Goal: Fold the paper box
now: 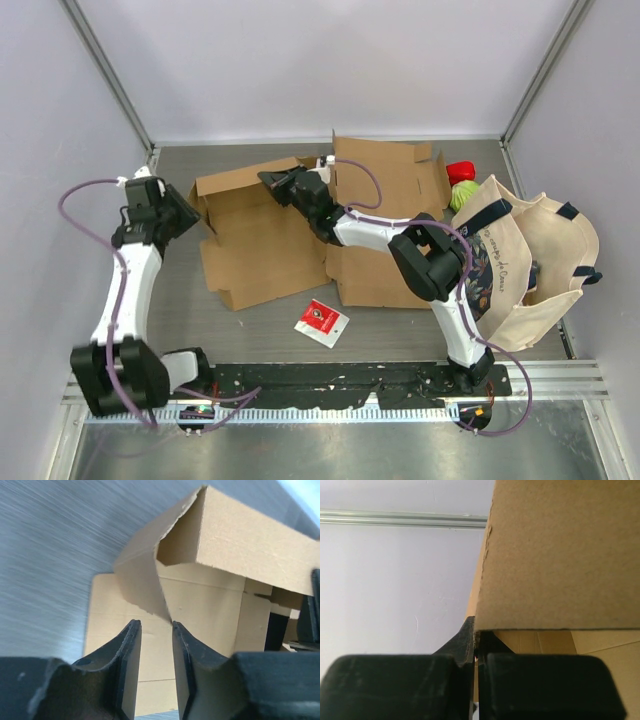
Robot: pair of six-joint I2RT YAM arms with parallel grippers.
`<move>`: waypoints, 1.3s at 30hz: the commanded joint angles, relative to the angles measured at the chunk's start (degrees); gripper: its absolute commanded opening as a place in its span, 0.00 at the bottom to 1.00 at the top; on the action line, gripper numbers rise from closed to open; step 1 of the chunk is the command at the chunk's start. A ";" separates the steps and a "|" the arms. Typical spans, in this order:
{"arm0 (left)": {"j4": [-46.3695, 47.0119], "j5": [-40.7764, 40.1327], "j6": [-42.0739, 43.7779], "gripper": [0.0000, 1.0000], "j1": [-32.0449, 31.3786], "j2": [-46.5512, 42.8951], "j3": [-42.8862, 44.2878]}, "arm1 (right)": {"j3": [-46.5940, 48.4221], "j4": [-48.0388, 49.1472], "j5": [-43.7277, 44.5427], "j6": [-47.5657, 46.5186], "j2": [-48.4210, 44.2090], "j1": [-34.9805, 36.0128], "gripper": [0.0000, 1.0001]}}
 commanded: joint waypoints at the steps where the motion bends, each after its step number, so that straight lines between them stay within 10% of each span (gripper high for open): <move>1: -2.39 -18.39 -2.37 0.31 0.43 -13.78 -3.46 | -1.05 -1.45 0.44 -1.00 -1.85 -0.37 0.01; 6: -3.10 -26.35 -5.72 0.54 1.39 -15.66 -6.47 | -1.49 -1.19 -0.08 -1.18 -2.55 -1.07 0.01; 13: -3.02 -8.00 0.52 0.26 2.46 4.97 2.48 | -0.62 -1.37 -0.69 -0.13 -1.68 -1.24 0.01; 23: 14.45 -4.71 -6.07 0.30 -3.61 13.36 2.06 | 1.93 -5.66 -2.19 5.23 -0.80 -1.07 0.01; 34: 21.16 -19.91 -3.72 0.69 -3.61 0.19 -8.84 | 5.71 -11.03 -5.35 9.81 1.22 -1.24 0.01; 39: 13.88 -18.17 8.06 0.72 -3.09 4.46 -3.41 | 6.86 -12.79 -7.37 9.89 1.40 -1.95 0.01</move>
